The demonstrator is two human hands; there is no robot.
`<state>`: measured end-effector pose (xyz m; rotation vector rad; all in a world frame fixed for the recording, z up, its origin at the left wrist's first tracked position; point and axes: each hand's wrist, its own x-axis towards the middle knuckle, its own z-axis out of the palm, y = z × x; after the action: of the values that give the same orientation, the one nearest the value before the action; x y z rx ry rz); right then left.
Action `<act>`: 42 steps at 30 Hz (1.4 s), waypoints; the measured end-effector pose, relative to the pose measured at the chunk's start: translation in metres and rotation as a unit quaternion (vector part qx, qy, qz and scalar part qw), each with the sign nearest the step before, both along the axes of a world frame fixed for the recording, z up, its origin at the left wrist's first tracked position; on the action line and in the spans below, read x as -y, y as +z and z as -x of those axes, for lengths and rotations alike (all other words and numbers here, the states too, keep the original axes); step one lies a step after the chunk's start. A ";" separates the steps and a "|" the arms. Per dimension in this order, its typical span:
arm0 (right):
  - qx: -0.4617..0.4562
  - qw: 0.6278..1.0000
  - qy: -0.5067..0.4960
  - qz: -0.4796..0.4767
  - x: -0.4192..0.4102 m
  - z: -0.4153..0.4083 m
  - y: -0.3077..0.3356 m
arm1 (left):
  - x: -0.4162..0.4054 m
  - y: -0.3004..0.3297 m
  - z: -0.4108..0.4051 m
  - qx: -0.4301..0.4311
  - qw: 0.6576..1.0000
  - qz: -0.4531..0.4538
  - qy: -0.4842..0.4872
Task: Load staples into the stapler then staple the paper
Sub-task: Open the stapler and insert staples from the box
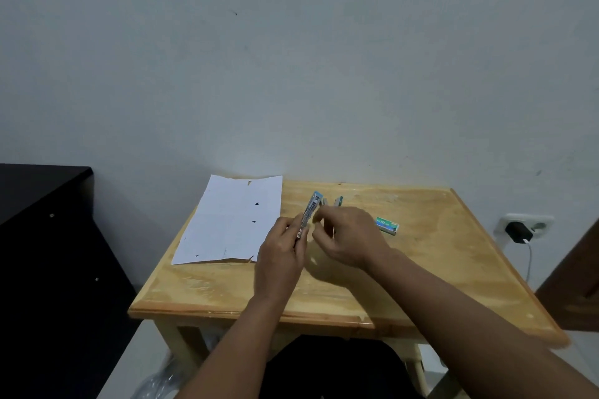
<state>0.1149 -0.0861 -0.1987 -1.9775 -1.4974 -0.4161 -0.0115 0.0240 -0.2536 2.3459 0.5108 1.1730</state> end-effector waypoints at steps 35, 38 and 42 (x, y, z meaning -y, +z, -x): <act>0.174 0.981 -0.069 0.041 -0.014 -0.032 0.004 | 0.002 0.001 0.000 -0.044 0.999 -0.014 -0.002; 0.175 0.982 -0.057 0.039 -0.017 -0.031 0.006 | 0.001 0.001 0.000 -0.029 1.000 0.007 -0.002; 0.199 0.978 -0.042 0.040 -0.018 -0.031 0.011 | 0.003 0.003 0.001 -0.023 0.999 0.018 -0.015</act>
<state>0.1463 -0.0682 -0.1880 -2.1135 -1.6950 -0.8408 -0.0122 0.0210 -0.2505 2.3461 0.5069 1.0911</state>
